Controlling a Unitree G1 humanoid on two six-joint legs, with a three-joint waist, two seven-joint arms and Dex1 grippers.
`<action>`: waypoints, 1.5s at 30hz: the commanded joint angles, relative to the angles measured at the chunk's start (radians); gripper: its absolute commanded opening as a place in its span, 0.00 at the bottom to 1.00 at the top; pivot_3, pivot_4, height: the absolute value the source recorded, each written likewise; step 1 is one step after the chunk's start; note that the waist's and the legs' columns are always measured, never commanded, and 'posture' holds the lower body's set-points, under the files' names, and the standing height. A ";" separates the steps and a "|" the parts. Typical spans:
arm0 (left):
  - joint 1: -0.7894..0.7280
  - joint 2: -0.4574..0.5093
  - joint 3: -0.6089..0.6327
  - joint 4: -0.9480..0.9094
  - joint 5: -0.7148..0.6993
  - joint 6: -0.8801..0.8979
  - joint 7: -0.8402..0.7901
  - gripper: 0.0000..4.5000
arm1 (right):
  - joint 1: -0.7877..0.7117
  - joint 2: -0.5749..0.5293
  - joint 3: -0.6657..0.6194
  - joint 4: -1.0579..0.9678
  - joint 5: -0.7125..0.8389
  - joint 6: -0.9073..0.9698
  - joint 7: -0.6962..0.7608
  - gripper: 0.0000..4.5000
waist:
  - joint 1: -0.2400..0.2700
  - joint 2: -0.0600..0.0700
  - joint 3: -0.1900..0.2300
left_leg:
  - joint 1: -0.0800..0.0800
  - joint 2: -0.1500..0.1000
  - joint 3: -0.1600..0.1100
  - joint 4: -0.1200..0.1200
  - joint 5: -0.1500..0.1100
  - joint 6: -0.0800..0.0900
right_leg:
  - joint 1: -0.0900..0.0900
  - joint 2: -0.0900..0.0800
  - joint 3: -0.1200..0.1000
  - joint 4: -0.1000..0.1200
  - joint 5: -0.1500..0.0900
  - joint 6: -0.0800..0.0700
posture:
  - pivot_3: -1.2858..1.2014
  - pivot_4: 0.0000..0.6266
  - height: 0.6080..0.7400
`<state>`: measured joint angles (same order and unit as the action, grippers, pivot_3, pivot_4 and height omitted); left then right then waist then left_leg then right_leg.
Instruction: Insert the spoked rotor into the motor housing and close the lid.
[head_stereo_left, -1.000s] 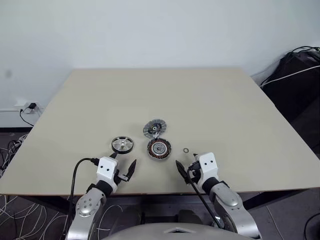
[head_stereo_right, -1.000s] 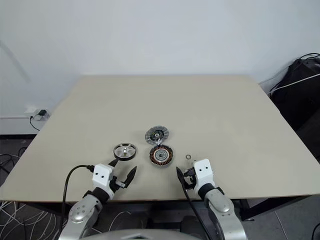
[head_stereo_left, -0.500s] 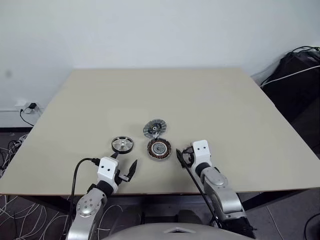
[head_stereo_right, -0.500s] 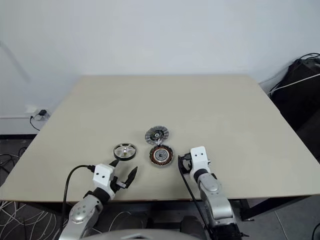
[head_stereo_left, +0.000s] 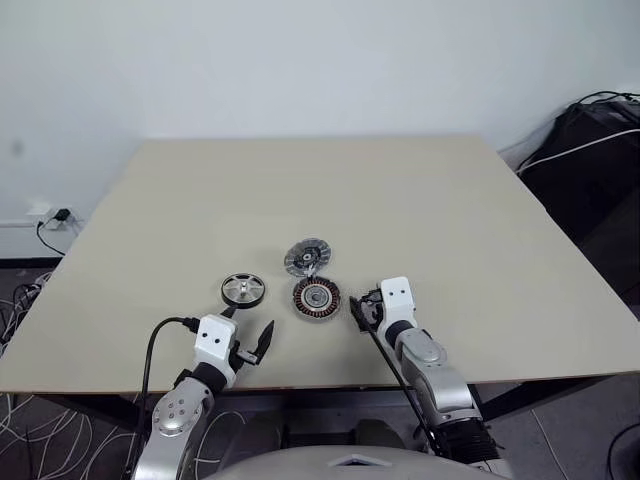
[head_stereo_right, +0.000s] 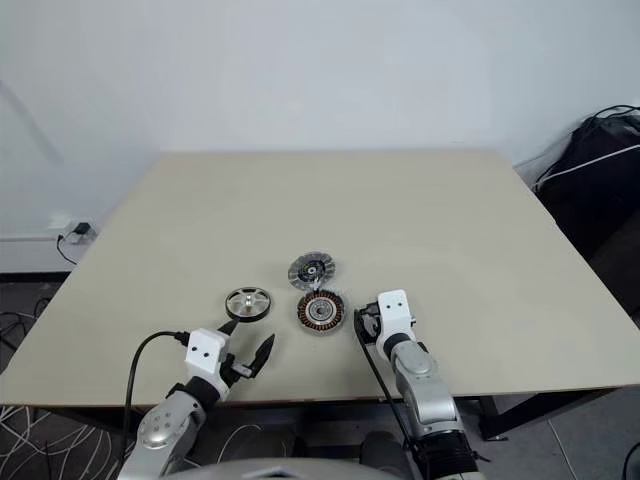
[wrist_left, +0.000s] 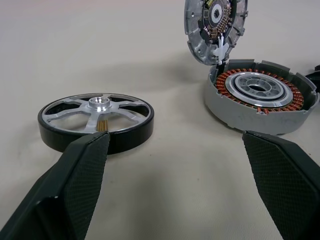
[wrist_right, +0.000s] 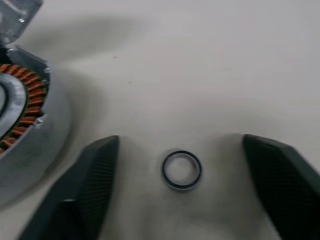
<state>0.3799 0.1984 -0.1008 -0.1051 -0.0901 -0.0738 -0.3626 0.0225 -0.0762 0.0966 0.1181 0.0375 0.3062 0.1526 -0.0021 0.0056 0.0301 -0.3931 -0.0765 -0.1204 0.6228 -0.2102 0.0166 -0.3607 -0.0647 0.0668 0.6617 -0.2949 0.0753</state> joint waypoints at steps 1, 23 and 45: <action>-0.007 0.004 0.001 -0.052 0.000 -0.004 0.003 1.00 | 0.016 0.007 0.003 -0.005 0.003 0.000 0.008 0.64 | -0.004 0.000 -0.001 | 0.000 0.000 0.000 0.000 0.000 0.000 | 0.000 0.000 0.000 0.000 0.000 0.000 | 0.52 0.00 1.00; -0.030 0.000 -0.007 -0.027 0.001 -0.004 -0.005 1.00 | 0.041 -0.003 0.029 -0.189 -0.019 0.030 0.000 0.35 | -0.009 0.002 -0.002 | 0.000 0.000 0.000 0.000 0.000 0.000 | 0.000 -0.002 0.000 0.000 -0.001 0.001 | 0.52 0.00 1.00; -0.014 0.001 -0.002 -0.028 0.000 -0.014 0.003 1.00 | -0.027 -0.003 -0.006 -0.036 -0.025 -0.021 -0.010 0.70 | -0.009 0.002 -0.001 | 0.000 0.000 0.000 0.000 0.000 0.000 | 0.000 0.000 0.000 0.000 0.000 0.000 | 0.52 0.00 1.00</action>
<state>0.3728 0.1983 -0.1058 -0.1063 -0.0900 -0.0707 -0.3619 0.0151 -0.0838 0.0906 0.1021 0.0150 0.3062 0.1460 -0.0108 0.0078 0.0291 -0.3934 -0.0767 -0.1207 0.6225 -0.2102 0.0166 -0.3611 -0.0649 0.0670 0.6617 -0.2953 0.0759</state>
